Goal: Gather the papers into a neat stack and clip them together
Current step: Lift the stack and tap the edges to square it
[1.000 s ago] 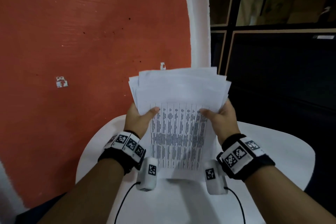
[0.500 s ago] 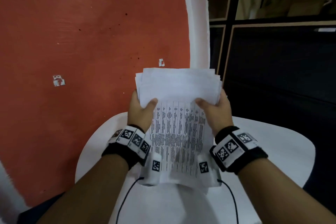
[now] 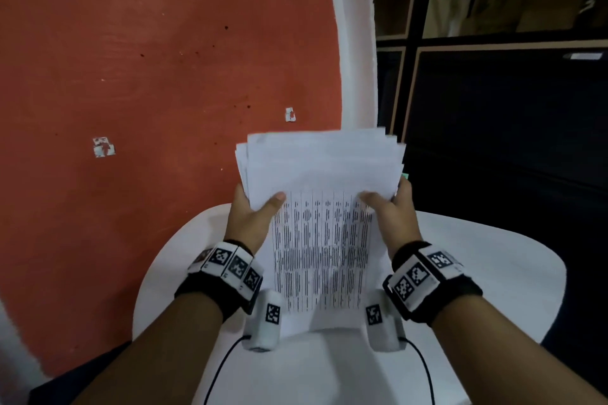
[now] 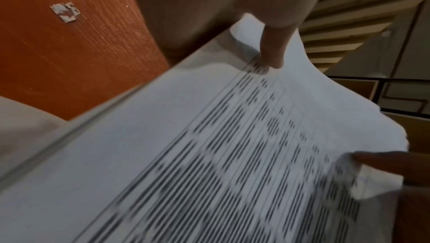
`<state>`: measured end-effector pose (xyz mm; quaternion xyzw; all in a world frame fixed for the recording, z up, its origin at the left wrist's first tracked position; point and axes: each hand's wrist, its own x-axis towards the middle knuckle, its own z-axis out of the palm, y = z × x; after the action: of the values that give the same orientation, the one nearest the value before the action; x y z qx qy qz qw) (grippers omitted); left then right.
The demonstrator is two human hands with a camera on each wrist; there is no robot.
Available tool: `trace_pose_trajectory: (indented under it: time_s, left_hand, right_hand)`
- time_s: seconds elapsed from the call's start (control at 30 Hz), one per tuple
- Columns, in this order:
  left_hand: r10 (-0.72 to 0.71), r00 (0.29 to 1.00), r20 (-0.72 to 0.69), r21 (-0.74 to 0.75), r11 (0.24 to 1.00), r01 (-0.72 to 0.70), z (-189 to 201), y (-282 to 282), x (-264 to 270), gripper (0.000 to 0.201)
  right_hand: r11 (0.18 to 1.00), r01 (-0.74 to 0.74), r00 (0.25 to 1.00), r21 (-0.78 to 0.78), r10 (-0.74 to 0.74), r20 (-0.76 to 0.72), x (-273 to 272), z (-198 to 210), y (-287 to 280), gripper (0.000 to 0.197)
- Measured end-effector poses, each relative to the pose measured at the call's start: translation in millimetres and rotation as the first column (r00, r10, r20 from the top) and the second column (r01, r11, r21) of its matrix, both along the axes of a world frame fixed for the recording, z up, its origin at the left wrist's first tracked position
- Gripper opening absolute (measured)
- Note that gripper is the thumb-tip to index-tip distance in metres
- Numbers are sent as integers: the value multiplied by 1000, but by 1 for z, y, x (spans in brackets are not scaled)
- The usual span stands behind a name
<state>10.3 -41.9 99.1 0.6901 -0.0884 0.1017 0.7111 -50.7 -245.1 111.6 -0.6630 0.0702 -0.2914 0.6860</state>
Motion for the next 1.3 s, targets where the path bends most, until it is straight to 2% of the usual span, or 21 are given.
trace_pose_trajectory:
  time_s: [0.13, 0.23, 0.33, 0.4, 0.5, 0.63, 0.77, 0.87, 0.97, 1.07, 1.13, 1.2, 1.3]
  left_hand:
    - [-15, 1000, -18, 3, 1000, 15, -10, -3, -6, 45]
    - [20, 1000, -18, 33, 999, -20, -7, -8, -6, 34]
    - [41, 999, 31, 25, 999, -41, 7, -3, -2, 32]
    - [11, 998, 55, -9, 1000, -11, 11, 2, 1, 39]
    - [-6, 1000, -19, -11, 1000, 6, 3, 3, -1, 51]
    - [-5, 999, -40, 62, 998, 7, -15, -2, -3, 38]
    - [20, 1000, -10, 24, 1000, -20, -3, -4, 1, 34]
    - [6, 1000, 6, -43, 999, -6, 1, -1, -1, 43]
    - [-38, 998, -51, -74, 997, 34, -9, 0, -8, 48]
    - [-40, 997, -72, -6, 999, 39, -15, -4, -9, 36]
    - [-3, 999, -38, 11, 1000, 4, -11, -5, -3, 33]
    - [20, 1000, 9, 4, 1000, -20, -4, -4, 3, 34]
    - [52, 997, 59, -35, 998, -50, -5, -2, 9, 28]
  right_hand:
    - [1000, 3, 996, -14, -4, -93, -6, -18, 6, 47]
    - [1000, 17, 998, -17, -18, -57, -6, -15, 17, 38]
    - [1000, 24, 1000, -17, -24, 20, -3, 3, 14, 27]
    - [1000, 15, 998, -15, -14, 57, -3, 8, 8, 30]
    - [1000, -21, 1000, 4, 21, -7, -6, -4, 5, 39]
    - [997, -16, 990, -72, 6, -138, -6, -25, 8, 35]
    - [999, -6, 997, -52, 1, -81, 0, -7, 6, 34]
    - [1000, -15, 999, -24, 14, -40, 2, -3, 0, 45]
    - [998, -43, 989, -38, 37, -140, -1, -18, -2, 49]
    - [997, -31, 972, -71, 14, -233, 0, -30, -2, 40]
    - [996, -16, 984, -84, 1, -179, 1, -24, -1, 39]
    - [996, -13, 998, -84, 8, -55, 2, -12, 0, 39]
    - [993, -97, 992, -68, 103, 78, -2, -4, -4, 40]
